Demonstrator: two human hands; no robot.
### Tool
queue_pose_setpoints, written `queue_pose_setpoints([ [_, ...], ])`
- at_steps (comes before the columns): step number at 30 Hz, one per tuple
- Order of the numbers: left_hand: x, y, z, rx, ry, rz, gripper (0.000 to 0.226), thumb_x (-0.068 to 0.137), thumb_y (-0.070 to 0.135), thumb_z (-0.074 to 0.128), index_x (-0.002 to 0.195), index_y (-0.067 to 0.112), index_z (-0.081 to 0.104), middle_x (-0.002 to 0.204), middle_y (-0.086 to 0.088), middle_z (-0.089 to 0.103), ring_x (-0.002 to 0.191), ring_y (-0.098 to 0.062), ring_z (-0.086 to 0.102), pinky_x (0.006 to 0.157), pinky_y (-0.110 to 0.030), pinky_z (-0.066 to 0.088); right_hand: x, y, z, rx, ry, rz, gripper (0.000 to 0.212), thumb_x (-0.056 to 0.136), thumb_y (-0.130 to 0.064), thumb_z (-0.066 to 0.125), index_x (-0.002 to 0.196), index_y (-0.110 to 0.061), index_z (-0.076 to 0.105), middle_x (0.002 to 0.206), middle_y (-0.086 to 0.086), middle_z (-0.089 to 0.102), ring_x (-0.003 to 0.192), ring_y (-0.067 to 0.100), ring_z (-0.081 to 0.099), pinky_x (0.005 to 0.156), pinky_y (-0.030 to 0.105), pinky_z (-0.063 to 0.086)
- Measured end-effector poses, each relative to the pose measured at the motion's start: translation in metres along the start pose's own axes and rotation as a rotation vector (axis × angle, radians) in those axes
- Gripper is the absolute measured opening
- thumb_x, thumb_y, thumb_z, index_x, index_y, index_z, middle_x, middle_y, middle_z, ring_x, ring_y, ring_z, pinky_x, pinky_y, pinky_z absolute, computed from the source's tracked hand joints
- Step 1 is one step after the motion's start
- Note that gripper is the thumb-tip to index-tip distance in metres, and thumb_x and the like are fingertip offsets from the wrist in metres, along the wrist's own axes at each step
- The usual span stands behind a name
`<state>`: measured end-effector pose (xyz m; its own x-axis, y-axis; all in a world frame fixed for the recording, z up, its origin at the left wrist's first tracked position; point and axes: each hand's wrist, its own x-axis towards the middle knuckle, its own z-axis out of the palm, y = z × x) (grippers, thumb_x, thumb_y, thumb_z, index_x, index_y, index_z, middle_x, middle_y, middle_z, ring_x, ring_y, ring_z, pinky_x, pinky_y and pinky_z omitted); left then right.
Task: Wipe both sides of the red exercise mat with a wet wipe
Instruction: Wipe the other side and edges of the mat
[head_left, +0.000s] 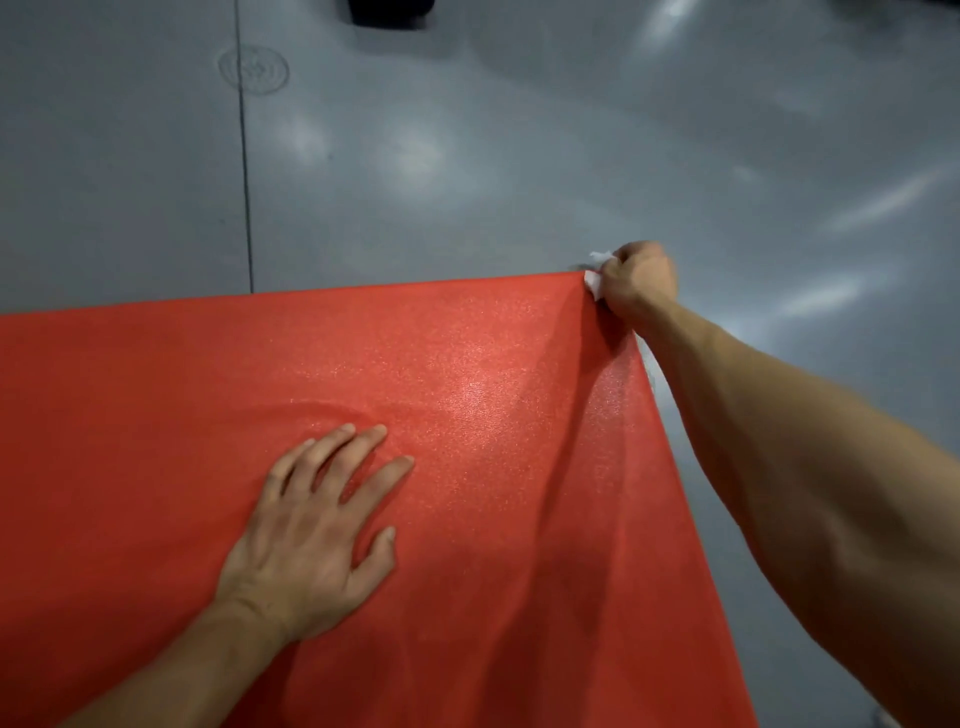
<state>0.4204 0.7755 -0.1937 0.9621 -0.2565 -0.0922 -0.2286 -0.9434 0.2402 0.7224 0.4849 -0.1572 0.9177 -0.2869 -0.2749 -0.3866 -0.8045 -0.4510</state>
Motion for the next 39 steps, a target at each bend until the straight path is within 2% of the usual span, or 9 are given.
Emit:
queue_pose_setpoints([
  [2,0.0,0.0,0.0,0.0,-0.003,0.002,0.064,0.085,0.051,0.05,0.145,0.031,0.057,0.158,-0.005,0.044,0.145,-0.031,0.04,0.118,-0.053,0.028,-0.003,-0.006,0.001,-0.053,-0.026,-0.034,0.029,0.089,-0.025,0.072,0.111,-0.006,0.072,0.117,0.011,0.072,0.11,0.028,0.067,0.086,0.029,0.052],
  [5,0.0,0.0,-0.001,0.0,-0.008,-0.001,0.063,0.086,0.051,0.049,0.145,0.031,0.056,0.158,-0.004,0.044,0.146,-0.03,0.039,0.118,-0.053,0.028,-0.029,-0.037,0.027,-0.094,-0.091,-0.163,0.03,0.095,-0.027,0.062,0.112,-0.003,0.067,0.108,0.016,0.068,0.098,0.031,0.064,0.065,0.02,0.046],
  [10,-0.001,0.001,-0.002,0.011,-0.009,0.001,0.063,0.087,0.051,0.048,0.146,0.031,0.056,0.159,-0.004,0.043,0.146,-0.03,0.038,0.118,-0.052,0.027,-0.082,-0.089,0.078,-0.349,-0.134,-0.495,0.024,0.095,-0.019,0.052,0.111,-0.005,0.063,0.117,0.022,0.068,0.109,0.04,0.063,0.083,0.039,0.05],
  [14,0.001,0.001,-0.003,0.008,-0.008,-0.011,0.063,0.086,0.05,0.048,0.146,0.032,0.055,0.158,-0.004,0.043,0.147,-0.029,0.037,0.118,-0.052,0.026,-0.048,-0.047,0.037,-0.49,-0.091,-0.446,0.033,0.091,-0.024,0.068,0.114,-0.003,0.058,0.116,0.026,0.065,0.109,0.043,0.062,0.085,0.043,0.05],
  [17,0.001,0.0,-0.002,0.002,-0.012,-0.011,0.063,0.086,0.051,0.048,0.146,0.032,0.055,0.158,-0.004,0.043,0.147,-0.03,0.038,0.119,-0.052,0.025,-0.025,-0.014,0.011,-0.432,0.065,-0.278,0.022,0.095,-0.014,0.05,0.111,-0.001,0.057,0.111,0.03,0.063,0.103,0.048,0.061,0.083,0.047,0.051],
  [25,0.001,0.003,-0.002,0.01,-0.012,-0.012,0.063,0.086,0.05,0.048,0.146,0.031,0.056,0.158,-0.004,0.043,0.146,-0.03,0.038,0.118,-0.052,0.026,-0.098,-0.086,0.091,-0.389,-0.042,-0.678,0.021,0.104,-0.021,0.042,0.114,-0.013,0.058,0.112,0.012,0.07,0.103,0.036,0.066,0.076,0.039,0.048],
  [29,0.0,0.003,-0.002,0.011,-0.009,-0.015,0.063,0.086,0.05,0.048,0.145,0.031,0.056,0.158,-0.003,0.043,0.146,-0.029,0.038,0.118,-0.051,0.024,-0.043,-0.032,0.044,-0.523,0.041,-0.498,0.019,0.098,-0.017,0.051,0.114,-0.01,0.06,0.114,0.018,0.068,0.105,0.039,0.065,0.08,0.041,0.05],
  [33,0.001,0.002,-0.002,0.019,-0.027,-0.024,0.063,0.086,0.051,0.048,0.146,0.032,0.055,0.159,-0.003,0.043,0.146,-0.029,0.038,0.118,-0.053,0.028,-0.013,-0.002,0.011,-0.343,0.111,-0.279,0.022,0.095,-0.018,0.049,0.104,-0.006,0.066,0.107,0.025,0.069,0.101,0.043,0.065,0.079,0.042,0.051],
  [39,0.001,0.003,-0.004,0.018,-0.006,-0.019,0.063,0.085,0.051,0.048,0.145,0.032,0.056,0.158,-0.003,0.043,0.145,-0.029,0.038,0.117,-0.052,0.026,-0.086,-0.036,0.054,-0.264,-0.054,-0.775,0.011,0.096,-0.021,0.052,0.1,-0.013,0.059,0.093,0.018,0.072,0.087,0.043,0.064,0.065,0.042,0.039],
])
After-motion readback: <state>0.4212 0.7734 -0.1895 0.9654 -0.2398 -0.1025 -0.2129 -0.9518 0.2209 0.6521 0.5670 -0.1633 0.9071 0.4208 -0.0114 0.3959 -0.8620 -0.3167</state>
